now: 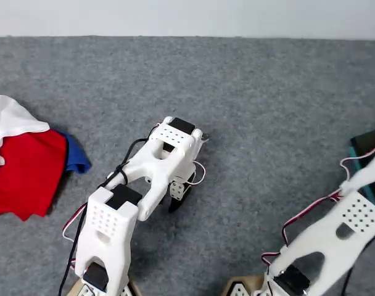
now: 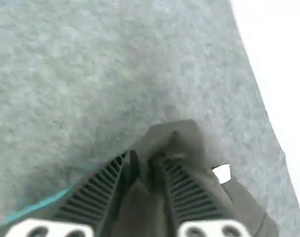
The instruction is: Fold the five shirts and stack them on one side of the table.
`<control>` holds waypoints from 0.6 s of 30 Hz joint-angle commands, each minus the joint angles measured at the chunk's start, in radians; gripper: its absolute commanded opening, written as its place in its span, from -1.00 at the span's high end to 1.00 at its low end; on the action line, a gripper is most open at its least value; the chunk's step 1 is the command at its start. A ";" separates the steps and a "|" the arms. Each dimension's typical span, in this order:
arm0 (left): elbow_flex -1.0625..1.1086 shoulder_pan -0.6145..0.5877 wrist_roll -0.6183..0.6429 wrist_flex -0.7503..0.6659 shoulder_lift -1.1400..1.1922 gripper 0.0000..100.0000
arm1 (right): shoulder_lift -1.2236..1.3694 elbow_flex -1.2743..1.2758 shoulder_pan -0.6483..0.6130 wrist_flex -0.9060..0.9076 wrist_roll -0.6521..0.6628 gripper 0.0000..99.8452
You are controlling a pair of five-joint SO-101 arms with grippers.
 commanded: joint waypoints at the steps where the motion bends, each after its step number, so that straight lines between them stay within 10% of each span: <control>1: 0.001 -0.005 0.006 -0.006 -0.064 0.78 | -0.015 -0.055 -0.028 0.002 0.009 0.56; 10: -0.045 -0.043 0.006 -0.003 -0.086 0.78 | -0.044 -0.087 -0.054 0.127 0.003 0.54; 18: -0.285 -0.532 0.015 0.023 -0.213 0.78 | -0.076 -0.196 -0.309 0.665 -0.003 0.54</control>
